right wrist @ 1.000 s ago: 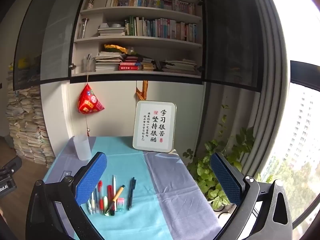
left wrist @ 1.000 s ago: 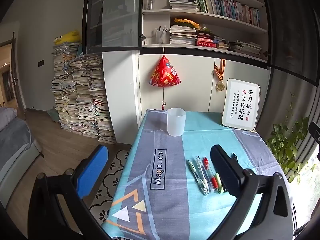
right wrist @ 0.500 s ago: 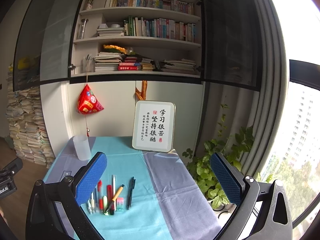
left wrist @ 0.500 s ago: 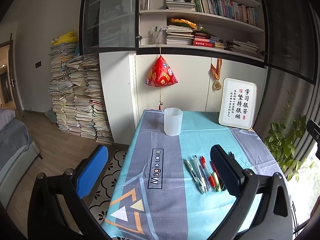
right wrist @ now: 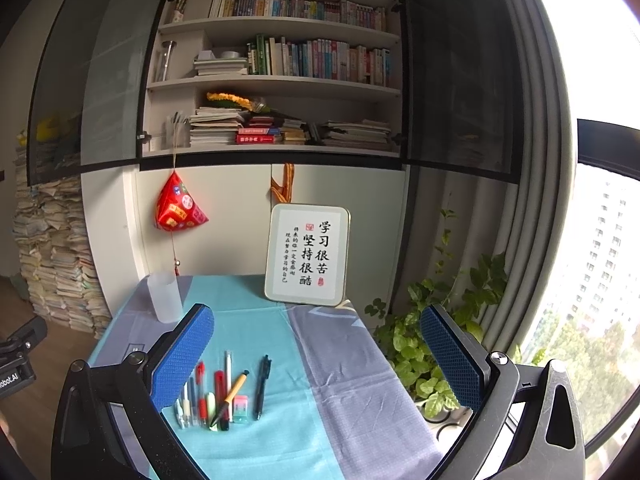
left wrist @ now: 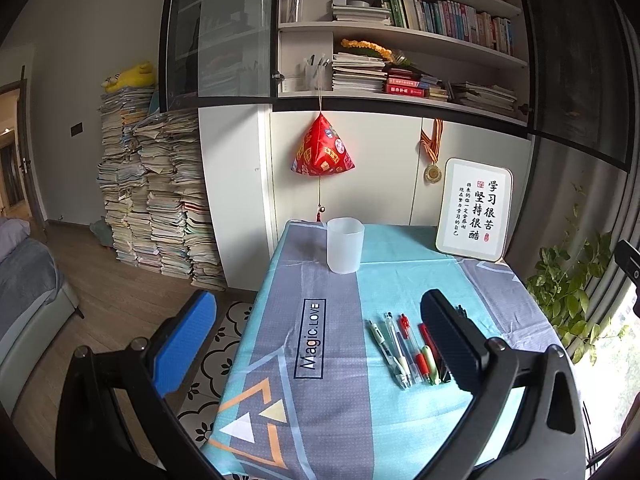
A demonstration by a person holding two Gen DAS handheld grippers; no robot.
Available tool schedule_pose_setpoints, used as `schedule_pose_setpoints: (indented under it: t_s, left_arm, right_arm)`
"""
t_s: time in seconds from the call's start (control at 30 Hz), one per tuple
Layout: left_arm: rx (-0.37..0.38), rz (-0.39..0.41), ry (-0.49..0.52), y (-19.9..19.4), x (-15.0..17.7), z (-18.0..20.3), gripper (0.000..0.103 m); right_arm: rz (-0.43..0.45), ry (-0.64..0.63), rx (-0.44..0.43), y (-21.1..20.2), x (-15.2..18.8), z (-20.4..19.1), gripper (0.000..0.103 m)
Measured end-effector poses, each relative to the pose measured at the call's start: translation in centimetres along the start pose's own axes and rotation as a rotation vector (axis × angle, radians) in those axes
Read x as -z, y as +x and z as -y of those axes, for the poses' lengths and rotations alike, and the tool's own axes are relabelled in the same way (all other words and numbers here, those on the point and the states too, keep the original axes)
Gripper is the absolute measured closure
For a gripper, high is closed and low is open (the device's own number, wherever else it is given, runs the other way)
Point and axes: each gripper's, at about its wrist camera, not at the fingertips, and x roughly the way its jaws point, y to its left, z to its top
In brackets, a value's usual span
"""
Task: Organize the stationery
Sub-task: 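Move both tools toward the row of pens on the cloth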
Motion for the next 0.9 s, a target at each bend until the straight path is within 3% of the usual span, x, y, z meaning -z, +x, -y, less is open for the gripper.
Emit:
schedule_pose_setpoints:
  t_s: [0.63, 0.9]
  left_arm:
    - [0.004, -0.02, 0.0, 1.2, 0.7, 0.3, 0.001]
    - [0.006, -0.153, 0.016, 6.7, 3.3, 1.7, 0.001]
  right_arm:
    - [-0.038, 0.006, -0.006, 1.1, 0.5, 0.1, 0.0]
    - [-0.133, 0.009, -0.014, 5.5, 2.9, 0.4, 0.0]
